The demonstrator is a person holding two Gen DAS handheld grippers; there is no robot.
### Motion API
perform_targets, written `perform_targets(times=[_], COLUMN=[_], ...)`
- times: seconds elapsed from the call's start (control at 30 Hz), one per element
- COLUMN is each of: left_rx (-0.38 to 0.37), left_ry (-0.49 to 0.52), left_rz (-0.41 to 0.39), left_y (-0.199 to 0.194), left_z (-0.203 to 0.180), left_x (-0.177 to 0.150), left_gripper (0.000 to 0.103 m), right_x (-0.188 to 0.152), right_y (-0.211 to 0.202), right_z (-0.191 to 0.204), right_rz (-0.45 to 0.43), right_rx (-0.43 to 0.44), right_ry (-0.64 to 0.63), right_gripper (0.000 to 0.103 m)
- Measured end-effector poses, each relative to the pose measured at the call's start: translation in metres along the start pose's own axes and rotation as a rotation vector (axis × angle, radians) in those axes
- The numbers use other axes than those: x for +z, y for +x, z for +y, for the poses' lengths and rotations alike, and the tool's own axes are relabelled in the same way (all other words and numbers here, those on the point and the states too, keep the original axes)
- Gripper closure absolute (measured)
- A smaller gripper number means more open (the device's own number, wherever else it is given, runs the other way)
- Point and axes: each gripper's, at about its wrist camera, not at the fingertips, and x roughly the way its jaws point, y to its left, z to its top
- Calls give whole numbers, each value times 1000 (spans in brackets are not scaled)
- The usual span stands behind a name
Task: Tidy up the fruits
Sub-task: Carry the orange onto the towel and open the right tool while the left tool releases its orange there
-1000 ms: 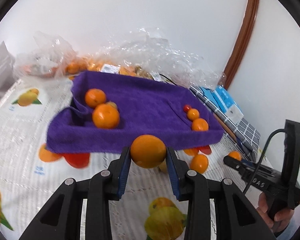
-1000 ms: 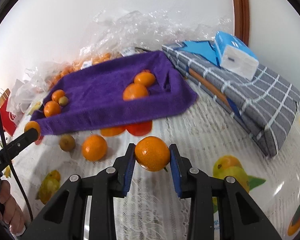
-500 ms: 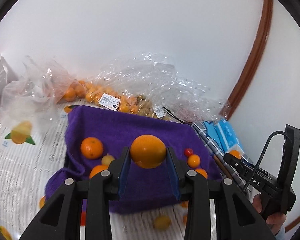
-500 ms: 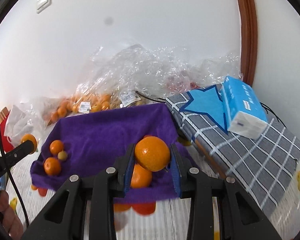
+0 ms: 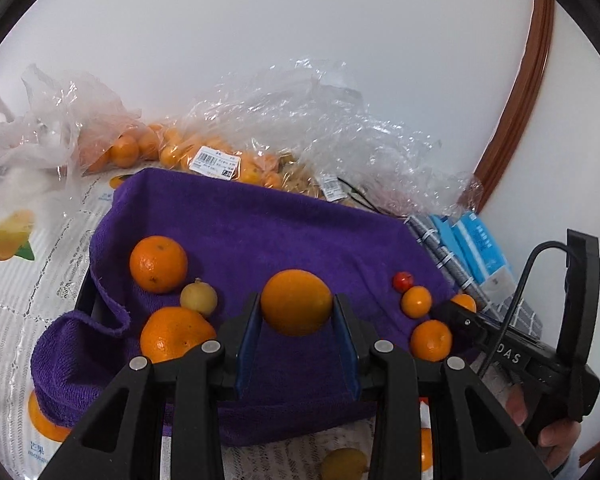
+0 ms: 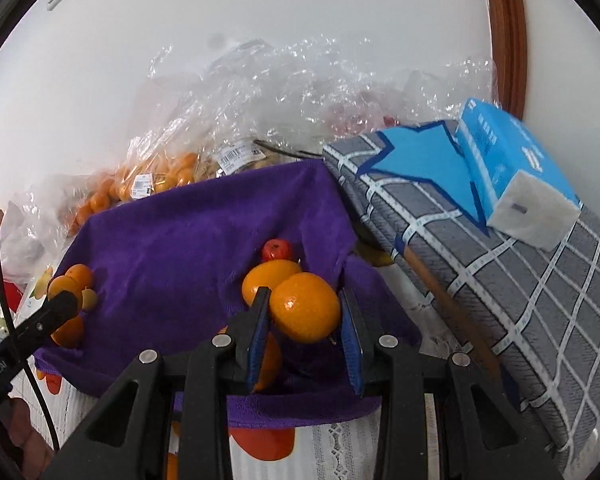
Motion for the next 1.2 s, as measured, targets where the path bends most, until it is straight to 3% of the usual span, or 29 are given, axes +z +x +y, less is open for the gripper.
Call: perform_targets(times=[0.6, 1.2], left_rx=[-5, 10], left_ry=[-26, -1], left_rz=[58, 73], left_y=[12, 13], left_z=[2, -4], left_x=[-4, -5], left_gripper=[69, 69], right_x=[-5, -11], right_y=[-2, -15], right_z=[0, 11], right_rz=[-31, -71], right_rx=[-9, -24], right_ry=[-1, -38], right_gripper=[69, 50])
